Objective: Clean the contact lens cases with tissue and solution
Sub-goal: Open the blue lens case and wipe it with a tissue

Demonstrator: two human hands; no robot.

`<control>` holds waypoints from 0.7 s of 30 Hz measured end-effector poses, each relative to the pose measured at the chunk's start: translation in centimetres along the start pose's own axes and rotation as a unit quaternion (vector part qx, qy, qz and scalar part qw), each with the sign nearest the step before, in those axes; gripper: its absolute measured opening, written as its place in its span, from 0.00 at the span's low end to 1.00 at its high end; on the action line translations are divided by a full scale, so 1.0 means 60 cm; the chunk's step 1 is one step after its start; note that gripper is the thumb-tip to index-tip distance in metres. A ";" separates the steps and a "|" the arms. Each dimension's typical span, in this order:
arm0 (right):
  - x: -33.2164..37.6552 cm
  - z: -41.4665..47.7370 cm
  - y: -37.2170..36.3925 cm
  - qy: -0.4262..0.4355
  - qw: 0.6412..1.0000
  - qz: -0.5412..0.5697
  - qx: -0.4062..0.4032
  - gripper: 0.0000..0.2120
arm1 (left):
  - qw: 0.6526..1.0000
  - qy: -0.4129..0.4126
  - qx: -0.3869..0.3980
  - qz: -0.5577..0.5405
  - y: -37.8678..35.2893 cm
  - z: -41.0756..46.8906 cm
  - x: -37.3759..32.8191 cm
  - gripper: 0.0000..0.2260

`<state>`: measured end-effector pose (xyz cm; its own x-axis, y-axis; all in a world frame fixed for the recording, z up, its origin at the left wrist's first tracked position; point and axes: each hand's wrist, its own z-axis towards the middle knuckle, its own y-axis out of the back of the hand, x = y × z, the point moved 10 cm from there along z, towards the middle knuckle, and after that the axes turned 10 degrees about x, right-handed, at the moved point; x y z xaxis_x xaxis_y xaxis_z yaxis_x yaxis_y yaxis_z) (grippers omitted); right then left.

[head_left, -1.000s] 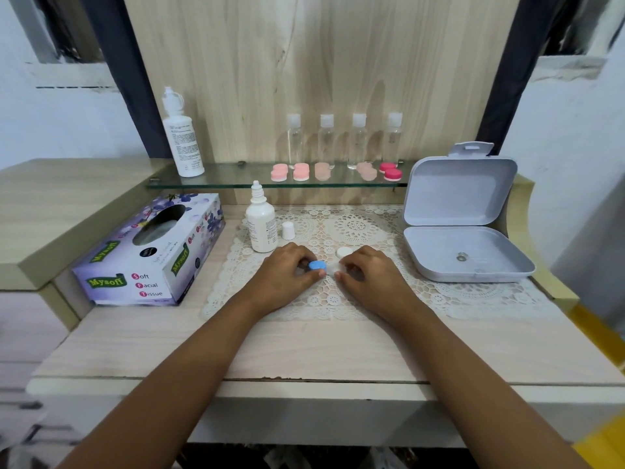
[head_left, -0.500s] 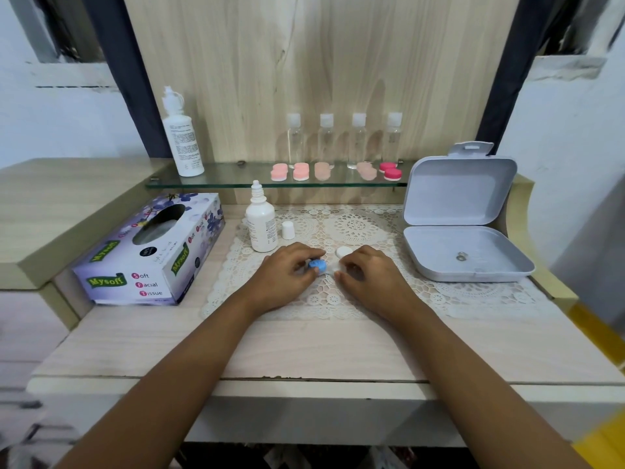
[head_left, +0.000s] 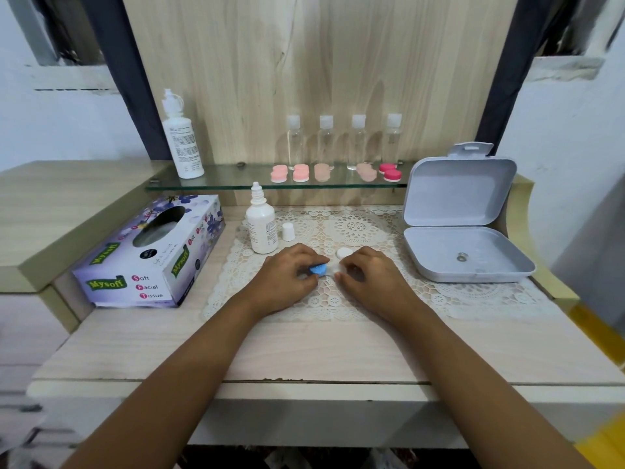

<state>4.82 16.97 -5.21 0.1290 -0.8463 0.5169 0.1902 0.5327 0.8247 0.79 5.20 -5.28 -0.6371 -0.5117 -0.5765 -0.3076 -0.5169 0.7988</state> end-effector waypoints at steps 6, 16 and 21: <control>0.000 0.000 0.000 0.002 1.000 -0.006 -0.001 0.11 | 0.999 0.029 0.016 -0.009 -0.005 0.001 0.010 0.20; -0.003 0.001 -0.002 -0.001 1.000 -0.004 0.001 0.11 | 0.998 0.031 -0.039 0.043 0.010 0.003 0.008 0.11; -0.002 0.001 -0.002 0.003 1.000 -0.010 0.004 0.11 | 0.999 0.013 0.013 0.034 -0.003 0.009 0.014 0.12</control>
<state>4.73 16.99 -5.35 0.1319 -0.8566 0.4989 0.1849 0.5157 0.8366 -0.11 5.22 -5.82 -0.6390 -0.5625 -0.5247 -0.2829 -0.4625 0.8403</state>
